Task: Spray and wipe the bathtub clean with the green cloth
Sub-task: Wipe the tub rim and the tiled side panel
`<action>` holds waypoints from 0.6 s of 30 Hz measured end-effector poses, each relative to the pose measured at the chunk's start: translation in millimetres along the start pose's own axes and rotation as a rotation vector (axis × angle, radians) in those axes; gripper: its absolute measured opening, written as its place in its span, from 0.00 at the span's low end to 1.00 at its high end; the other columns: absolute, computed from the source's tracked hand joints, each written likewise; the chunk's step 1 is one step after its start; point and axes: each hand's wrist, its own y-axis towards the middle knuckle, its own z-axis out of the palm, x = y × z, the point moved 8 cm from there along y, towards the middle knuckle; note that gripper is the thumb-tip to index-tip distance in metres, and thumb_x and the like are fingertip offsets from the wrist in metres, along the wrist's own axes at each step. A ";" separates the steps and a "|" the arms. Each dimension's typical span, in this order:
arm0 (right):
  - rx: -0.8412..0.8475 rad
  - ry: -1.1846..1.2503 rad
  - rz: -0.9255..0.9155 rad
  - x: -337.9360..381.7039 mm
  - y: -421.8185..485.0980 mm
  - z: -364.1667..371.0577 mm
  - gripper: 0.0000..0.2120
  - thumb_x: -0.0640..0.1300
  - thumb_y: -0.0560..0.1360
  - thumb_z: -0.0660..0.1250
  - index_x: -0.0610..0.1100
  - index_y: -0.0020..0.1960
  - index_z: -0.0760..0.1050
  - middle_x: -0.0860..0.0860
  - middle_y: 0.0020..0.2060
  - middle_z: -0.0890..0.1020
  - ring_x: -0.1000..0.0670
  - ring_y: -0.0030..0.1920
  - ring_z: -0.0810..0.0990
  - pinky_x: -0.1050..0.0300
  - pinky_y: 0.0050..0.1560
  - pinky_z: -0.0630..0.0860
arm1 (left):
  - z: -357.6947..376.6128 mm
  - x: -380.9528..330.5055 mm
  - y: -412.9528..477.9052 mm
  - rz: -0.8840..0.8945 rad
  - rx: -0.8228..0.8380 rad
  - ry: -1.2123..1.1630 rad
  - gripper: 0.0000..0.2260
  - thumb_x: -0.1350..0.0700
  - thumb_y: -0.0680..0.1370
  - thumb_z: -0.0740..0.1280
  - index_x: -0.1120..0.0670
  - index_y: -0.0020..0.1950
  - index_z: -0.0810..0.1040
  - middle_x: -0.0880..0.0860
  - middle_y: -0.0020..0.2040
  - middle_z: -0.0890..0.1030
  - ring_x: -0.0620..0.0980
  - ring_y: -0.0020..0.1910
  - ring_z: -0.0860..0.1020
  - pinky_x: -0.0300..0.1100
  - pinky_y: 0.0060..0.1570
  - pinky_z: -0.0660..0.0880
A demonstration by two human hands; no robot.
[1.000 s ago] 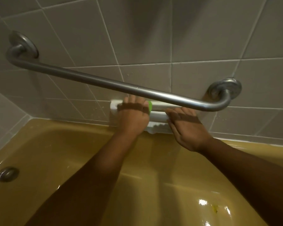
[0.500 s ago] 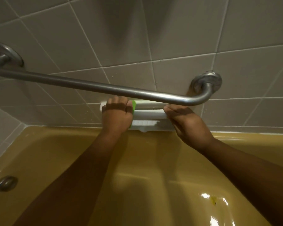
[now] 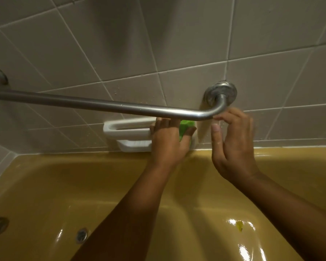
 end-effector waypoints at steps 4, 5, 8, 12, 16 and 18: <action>0.192 -0.041 -0.175 10.4 25.2 24.1 0.17 0.48 0.86 0.54 0.42 0.69 0.74 0.45 0.60 0.78 0.45 0.65 0.73 0.41 0.78 0.60 | -4.3 -15.0 -21.7 0.218 -0.286 -0.068 0.18 0.55 0.77 0.66 0.56 0.65 0.79 0.62 0.57 0.80 0.63 0.57 0.74 0.59 0.59 0.74; 0.209 -0.062 -0.200 8.5 30.3 28.7 0.17 0.49 0.87 0.53 0.43 0.67 0.75 0.46 0.56 0.79 0.45 0.61 0.74 0.43 0.78 0.60 | -1.9 -21.7 -29.0 0.271 -0.331 -0.057 0.17 0.57 0.77 0.64 0.56 0.66 0.78 0.63 0.55 0.80 0.62 0.55 0.73 0.59 0.57 0.74; 0.199 -0.115 -0.255 0.7 41.6 34.8 0.21 0.54 0.87 0.49 0.44 0.57 0.77 0.51 0.46 0.71 0.46 0.50 0.71 0.47 0.67 0.64 | 10.2 -37.9 -39.3 0.395 -0.374 0.024 0.12 0.56 0.80 0.66 0.57 0.62 0.77 0.62 0.55 0.79 0.60 0.52 0.71 0.58 0.52 0.73; 0.189 -0.136 -0.276 -5.7 47.0 38.7 0.25 0.58 0.86 0.46 0.43 0.52 0.75 0.51 0.45 0.68 0.47 0.47 0.67 0.49 0.60 0.65 | 44.6 -43.8 -41.2 0.525 -0.321 0.201 0.19 0.55 0.78 0.71 0.57 0.68 0.76 0.59 0.65 0.70 0.61 0.63 0.70 0.63 0.65 0.69; 0.096 -0.056 -0.252 -9.7 39.3 34.6 0.21 0.54 0.85 0.51 0.39 0.55 0.76 0.44 0.47 0.76 0.43 0.52 0.73 0.43 0.74 0.63 | 51.7 -44.7 -44.2 0.642 -0.388 0.250 0.20 0.57 0.80 0.64 0.58 0.71 0.69 0.58 0.69 0.68 0.59 0.68 0.68 0.59 0.78 0.52; 0.079 -0.052 -0.242 -12.5 37.2 36.6 0.20 0.52 0.85 0.52 0.38 0.56 0.76 0.42 0.49 0.76 0.41 0.55 0.74 0.40 0.76 0.62 | 57.1 -43.9 -44.6 0.720 -0.366 0.284 0.18 0.56 0.81 0.62 0.57 0.71 0.68 0.57 0.69 0.68 0.57 0.70 0.68 0.57 0.78 0.52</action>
